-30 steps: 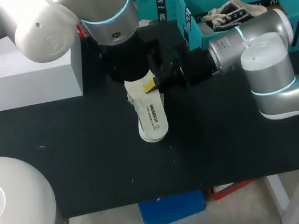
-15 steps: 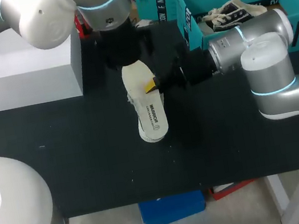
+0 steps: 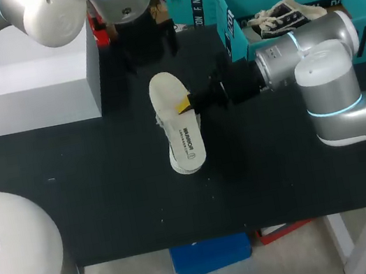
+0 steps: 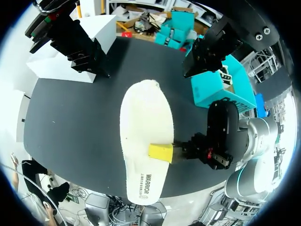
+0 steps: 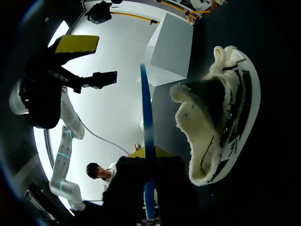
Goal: Take the shoe out of the shoebox, open the shoe tongue, remove and reinsert the insole, then place the shoe into the shoebox
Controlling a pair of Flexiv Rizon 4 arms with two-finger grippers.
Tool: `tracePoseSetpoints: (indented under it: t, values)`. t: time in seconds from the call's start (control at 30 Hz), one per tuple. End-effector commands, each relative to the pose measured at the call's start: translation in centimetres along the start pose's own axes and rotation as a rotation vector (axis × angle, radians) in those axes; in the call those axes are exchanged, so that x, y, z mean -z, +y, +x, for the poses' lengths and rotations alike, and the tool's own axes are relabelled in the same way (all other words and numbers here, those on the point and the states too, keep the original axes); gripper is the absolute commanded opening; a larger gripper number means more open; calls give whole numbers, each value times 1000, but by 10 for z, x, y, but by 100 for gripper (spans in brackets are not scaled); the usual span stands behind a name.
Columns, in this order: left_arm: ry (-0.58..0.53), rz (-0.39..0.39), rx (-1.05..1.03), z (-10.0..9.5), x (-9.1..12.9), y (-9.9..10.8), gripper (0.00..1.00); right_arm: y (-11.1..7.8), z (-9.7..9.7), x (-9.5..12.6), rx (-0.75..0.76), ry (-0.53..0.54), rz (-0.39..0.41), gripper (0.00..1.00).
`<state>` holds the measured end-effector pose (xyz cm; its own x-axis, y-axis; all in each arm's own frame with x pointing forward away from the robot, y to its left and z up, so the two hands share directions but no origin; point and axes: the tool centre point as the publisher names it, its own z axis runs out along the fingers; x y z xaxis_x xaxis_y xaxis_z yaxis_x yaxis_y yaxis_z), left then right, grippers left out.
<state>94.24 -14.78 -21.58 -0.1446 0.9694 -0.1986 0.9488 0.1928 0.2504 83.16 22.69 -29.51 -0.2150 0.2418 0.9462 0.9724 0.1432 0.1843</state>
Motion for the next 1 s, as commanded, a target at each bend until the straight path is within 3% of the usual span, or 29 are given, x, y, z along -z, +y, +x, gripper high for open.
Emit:
tracePoseSetpoints:
  t: [0.03,0.27,1.0]
  values:
    - [-9,5,2,1,-6,7,100,0,0,-1,-1,-1,-1,0]
    - [-10,2,1,1,-4,2,100,0,0,-1,-1,-1,-1,0]
    - [0,12,-30,0,10,-92,100,0,0,-1,-1,-1,-1,0]
